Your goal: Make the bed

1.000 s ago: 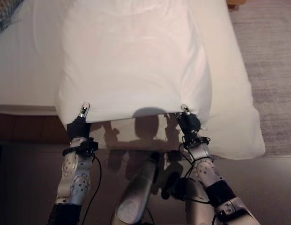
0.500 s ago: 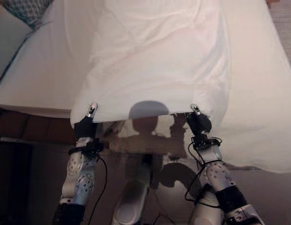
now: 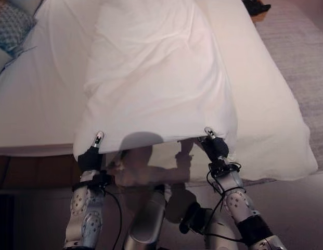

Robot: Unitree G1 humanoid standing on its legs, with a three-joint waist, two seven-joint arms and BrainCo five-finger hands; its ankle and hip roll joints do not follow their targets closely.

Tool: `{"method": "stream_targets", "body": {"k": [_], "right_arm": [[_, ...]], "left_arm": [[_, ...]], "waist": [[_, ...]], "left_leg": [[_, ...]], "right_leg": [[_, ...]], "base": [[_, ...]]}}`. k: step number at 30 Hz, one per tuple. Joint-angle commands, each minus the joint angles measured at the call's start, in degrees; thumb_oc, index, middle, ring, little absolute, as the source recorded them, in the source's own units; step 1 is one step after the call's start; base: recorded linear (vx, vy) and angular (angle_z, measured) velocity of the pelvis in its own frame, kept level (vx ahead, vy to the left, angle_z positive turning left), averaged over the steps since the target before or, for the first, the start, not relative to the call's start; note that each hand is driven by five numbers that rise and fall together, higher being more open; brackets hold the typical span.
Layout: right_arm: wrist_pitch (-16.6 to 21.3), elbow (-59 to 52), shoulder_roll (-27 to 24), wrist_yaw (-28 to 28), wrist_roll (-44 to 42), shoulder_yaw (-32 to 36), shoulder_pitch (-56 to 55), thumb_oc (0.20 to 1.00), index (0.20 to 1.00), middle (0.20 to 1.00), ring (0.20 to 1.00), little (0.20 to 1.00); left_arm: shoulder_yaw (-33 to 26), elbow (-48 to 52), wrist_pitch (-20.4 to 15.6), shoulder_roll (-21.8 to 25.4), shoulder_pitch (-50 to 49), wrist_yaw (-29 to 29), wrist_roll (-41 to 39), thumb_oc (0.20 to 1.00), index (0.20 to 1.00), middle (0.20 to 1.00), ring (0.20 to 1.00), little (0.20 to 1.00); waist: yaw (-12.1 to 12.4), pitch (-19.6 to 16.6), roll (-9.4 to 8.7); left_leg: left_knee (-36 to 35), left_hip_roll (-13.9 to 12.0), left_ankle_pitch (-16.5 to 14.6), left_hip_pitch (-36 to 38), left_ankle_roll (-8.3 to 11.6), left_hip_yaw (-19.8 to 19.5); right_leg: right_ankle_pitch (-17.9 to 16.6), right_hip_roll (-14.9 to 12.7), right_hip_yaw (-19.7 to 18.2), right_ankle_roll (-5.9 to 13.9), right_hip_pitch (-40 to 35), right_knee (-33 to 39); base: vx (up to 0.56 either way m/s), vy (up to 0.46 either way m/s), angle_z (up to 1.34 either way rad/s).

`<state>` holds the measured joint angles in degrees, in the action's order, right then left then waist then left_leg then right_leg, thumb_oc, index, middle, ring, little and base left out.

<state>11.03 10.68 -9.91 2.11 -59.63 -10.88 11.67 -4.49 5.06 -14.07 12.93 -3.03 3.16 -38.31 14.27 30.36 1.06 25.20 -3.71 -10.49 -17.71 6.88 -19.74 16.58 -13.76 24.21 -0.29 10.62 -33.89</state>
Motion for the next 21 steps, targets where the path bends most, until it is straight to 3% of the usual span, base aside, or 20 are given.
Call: {"method": "stream_targets", "body": {"k": [1,2,3,4,5,6,7,10,11,12,13,15,16,17,18,20,21], "right_arm": [[9.34,1.57,-5.85,-4.41,-3.26,16.91,-3.43,0.200,0.200,0.200,0.200,0.200],[8.55,1.73,-6.10,-4.89,-2.14,17.25,-4.40,0.200,0.200,0.200,0.200,0.200],[8.72,1.49,-6.08,-4.65,-1.91,17.76,-5.10,0.200,0.200,0.200,0.200,0.200],[8.85,0.89,-5.92,-4.91,-1.40,17.91,-5.83,0.200,0.200,0.200,0.200,0.200],[8.88,0.31,-5.41,-5.32,-1.29,18.13,-6.18,0.200,0.200,0.200,0.200,0.200],[8.88,0.54,-4.81,-5.38,-1.37,18.45,-6.64,0.200,0.200,0.200,0.200,0.200],[8.79,0.10,-4.12,-5.34,-1.01,18.39,-6.98,0.200,0.200,0.200,0.200,0.200],[8.52,-0.63,-3.10,-4.93,-0.62,16.94,-6.00,0.200,0.200,0.200,0.200,0.200],[8.06,-0.10,-2.26,-4.21,-0.99,14.80,-4.93,0.200,0.200,0.200,0.200,0.200],[8.06,-0.11,-2.26,-4.22,-0.99,14.73,-4.95,0.200,0.200,0.200,0.200,0.200],[7.56,0.34,-2.21,-3.30,-1.24,14.62,-5.99,0.200,0.200,0.200,0.200,0.200],[7.56,0.96,-2.41,-2.92,-1.30,14.11,-6.12,0.200,0.200,0.200,0.200,0.200],[7.52,1.09,-2.76,-3.36,-1.09,13.54,-5.95,0.200,0.200,0.200,0.200,0.200],[7.42,2.64,-3.47,-2.79,-1.38,13.07,-4.11,0.200,0.200,0.200,0.200,0.200],[7.48,2.63,-3.76,-3.02,-1.55,12.96,-3.43,0.200,0.200,0.200,0.200,0.200],[7.02,2.86,-3.98,-3.33,-1.17,13.05,-3.82,0.200,0.200,0.200,0.200,0.200],[6.94,2.83,-4.32,-3.31,-0.83,14.43,-5.07,0.200,0.200,0.200,0.200,0.200]], "left_arm": [[-18.92,2.88,-9.53,7.22,-5.76,5.37,-4.50,0.200,0.200,0.200,0.200,0.200],[-18.26,2.76,-8.76,6.88,-6.64,4.30,-4.51,0.200,0.200,0.200,0.200,0.200],[-17.77,2.14,-8.50,7.12,-6.21,4.32,-3.81,0.200,0.200,0.200,0.200,0.200],[-16.90,2.21,-8.38,7.38,-5.64,4.54,-3.11,0.200,0.200,0.200,0.200,0.200],[-16.20,1.95,-8.09,7.44,-5.32,4.20,-3.17,0.200,0.200,0.200,0.200,0.200],[-15.89,1.62,-7.81,7.56,-5.27,3.79,-2.70,0.200,0.200,0.200,0.200,0.200],[-15.59,1.42,-7.68,8.09,-5.53,3.81,-1.72,0.200,0.200,0.200,0.200,0.200],[-16.21,1.23,-8.00,8.32,-5.72,4.45,-1.67,0.200,0.200,0.200,0.200,0.200],[-16.69,2.37,-8.00,8.03,-6.16,4.67,-1.04,0.200,0.200,0.200,0.200,0.200],[-16.76,2.46,-7.95,7.99,-6.25,4.68,-1.01,0.200,0.200,0.200,0.200,0.200],[-17.64,3.42,-7.92,7.01,-7.71,3.98,-0.83,0.200,0.200,0.200,0.200,0.200],[-17.96,4.04,-7.85,5.80,-8.90,3.84,-0.48,0.200,0.200,0.200,0.200,0.200],[-17.79,4.64,-7.67,5.75,-9.31,3.45,-1.08,0.200,0.200,0.200,0.200,0.200],[-18.60,4.48,-7.73,5.34,-9.70,3.38,-0.98,0.200,0.200,0.200,0.200,0.200],[-18.27,4.40,-7.84,5.13,-9.64,3.36,-1.10,0.200,0.200,0.200,0.200,0.200],[-17.97,4.02,-7.72,4.29,-9.89,2.96,-2.29,0.200,0.200,0.200,0.200,0.200],[-17.55,3.27,-7.21,4.29,-9.74,3.11,-2.96,0.200,0.200,0.200,0.200,0.200]], "waist": [[1.94,-5.80,0.86],[1.37,-7.46,0.55],[1.49,-6.99,0.16],[1.11,-6.64,-0.29],[1.06,-6.10,-0.55],[0.77,-6.28,-0.93],[0.66,-5.98,-0.98],[1.52,-5.43,-1.56],[2.15,-5.05,-1.71],[2.32,-5.10,-1.78],[2.48,-5.58,-2.59],[3.49,-5.79,-2.12],[3.40,-4.97,-1.98],[5.50,-3.83,-1.54],[5.95,-3.80,-1.00],[5.37,-4.25,-0.32],[4.86,-4.22,-0.06]], "left_leg": [[-15.43,-0.62,13.76,1.42,0.61,-5.82],[-17.70,0.49,12.76,3.09,-0.22,-6.13],[-15.27,2.13,12.12,2.54,-0.14,-5.73],[-12.58,3.72,10.00,2.15,-0.20,-5.25],[-10.66,5.82,10.52,0.90,-0.58,-5.58],[-9.49,6.45,8.35,1.22,-0.93,-5.08],[-8.01,7.98,9.03,-0.02,-1.40,-4.96],[-5.17,7.55,8.10,-0.97,-2.18,-2.14],[-4.17,7.36,8.11,-1.29,-3.51,0.37],[-4.04,7.27,7.94,-1.35,-3.48,0.58],[-5.13,7.97,7.72,-0.66,-4.05,1.20],[-4.46,7.64,7.63,-0.72,-3.84,1.86],[-3.04,7.99,7.93,-1.58,-3.82,0.65],[0.37,8.07,8.06,-3.45,-2.93,-2.82],[-1.37,8.42,8.63,-3.07,-2.50,-4.80],[-5.38,8.18,8.32,-0.52,-2.77,-4.90],[-6.36,8.63,9.85,-1.11,-2.07,-5.83]], "right_leg": [[-5.91,-4.00,-5.64,7.22,1.00,5.70],[-8.01,-6.02,-6.41,8.73,1.26,5.96],[-9.78,-7.65,-6.17,9.26,0.58,7.27],[-9.45,-9.06,-6.60,10.12,-0.55,7.81],[-11.36,-10.12,-6.48,9.96,-1.15,9.00],[-10.10,-10.49,-6.62,10.50,-2.57,9.26],[-12.56,-11.69,-6.11,10.57,-1.90,9.74],[-13.40,-13.22,-3.97,10.92,-0.03,7.30],[-12.34,-9.92,-3.66,10.93,1.32,3.57],[-12.19,-9.88,-3.95,10.88,1.59,3.33],[-11.60,-5.40,-6.37,9.71,1.94,7.37],[-11.22,-5.57,-6.43,9.14,2.15,8.11],[-10.21,-2.52,-10.48,8.24,3.16,8.23],[-9.53,-2.49,-11.78,8.13,4.07,7.69],[-9.63,-2.74,-12.27,8.33,4.49,8.06],[-8.83,-2.85,-11.43,8.36,3.78,8.01],[-9.66,-4.22,-8.58,8.54,3.54,8.19]], "base": [[-0.02,0.421,0.43],[-0.06,0.399,0.41],[0.00,0.470,0.27],[-0.07,0.347,0.22],[0.06,0.273,0.45],[-0.11,0.354,0.72],[0.01,0.248,0.73],[-0.09,0.227,0.18],[-0.12,0.180,-0.54],[-0.07,0.164,-0.95],[0.00,0.018,-0.76],[-0.03,0.021,-0.44],[-0.14,0.020,-0.38],[-0.14,0.030,-0.23],[-0.11,0.057,-0.56],[-0.05,0.033,-0.83],[-0.07,0.017,-0.37]]}}
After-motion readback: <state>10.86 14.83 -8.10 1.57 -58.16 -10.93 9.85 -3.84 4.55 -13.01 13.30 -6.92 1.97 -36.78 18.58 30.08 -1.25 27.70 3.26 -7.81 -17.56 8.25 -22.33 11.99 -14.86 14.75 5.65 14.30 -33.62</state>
